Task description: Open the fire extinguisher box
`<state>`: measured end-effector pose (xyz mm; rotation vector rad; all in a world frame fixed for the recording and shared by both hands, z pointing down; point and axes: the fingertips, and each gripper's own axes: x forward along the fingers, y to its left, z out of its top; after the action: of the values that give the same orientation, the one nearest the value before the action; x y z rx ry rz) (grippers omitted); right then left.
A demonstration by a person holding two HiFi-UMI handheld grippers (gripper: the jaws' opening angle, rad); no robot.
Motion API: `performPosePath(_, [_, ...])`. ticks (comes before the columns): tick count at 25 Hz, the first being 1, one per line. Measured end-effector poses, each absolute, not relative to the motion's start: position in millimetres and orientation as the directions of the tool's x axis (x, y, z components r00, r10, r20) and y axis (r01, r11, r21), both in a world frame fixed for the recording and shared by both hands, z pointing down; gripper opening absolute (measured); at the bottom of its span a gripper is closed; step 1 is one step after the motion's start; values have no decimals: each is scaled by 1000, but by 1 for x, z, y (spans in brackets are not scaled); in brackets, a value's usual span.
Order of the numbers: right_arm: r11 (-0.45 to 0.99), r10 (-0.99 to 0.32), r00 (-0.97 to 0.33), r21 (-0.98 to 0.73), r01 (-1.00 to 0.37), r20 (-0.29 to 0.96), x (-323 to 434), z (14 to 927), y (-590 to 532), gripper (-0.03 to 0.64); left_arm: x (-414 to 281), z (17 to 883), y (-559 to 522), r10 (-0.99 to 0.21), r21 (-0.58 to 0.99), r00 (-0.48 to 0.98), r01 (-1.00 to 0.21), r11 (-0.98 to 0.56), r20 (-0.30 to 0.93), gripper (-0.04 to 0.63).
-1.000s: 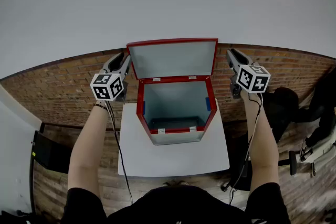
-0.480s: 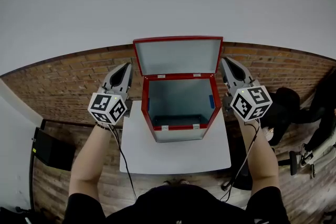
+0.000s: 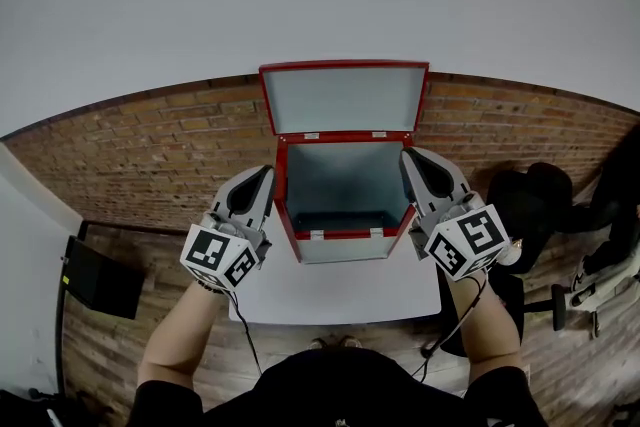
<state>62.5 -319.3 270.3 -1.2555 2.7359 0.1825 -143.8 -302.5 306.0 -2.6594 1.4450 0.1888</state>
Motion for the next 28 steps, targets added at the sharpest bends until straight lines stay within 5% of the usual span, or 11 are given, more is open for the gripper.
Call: performPosePath(28, [679, -734, -678, -17, -734, -37, 28, 396, -215, 18, -92, 414, -207, -785, 58, 617, -783, -620, -57, 48])
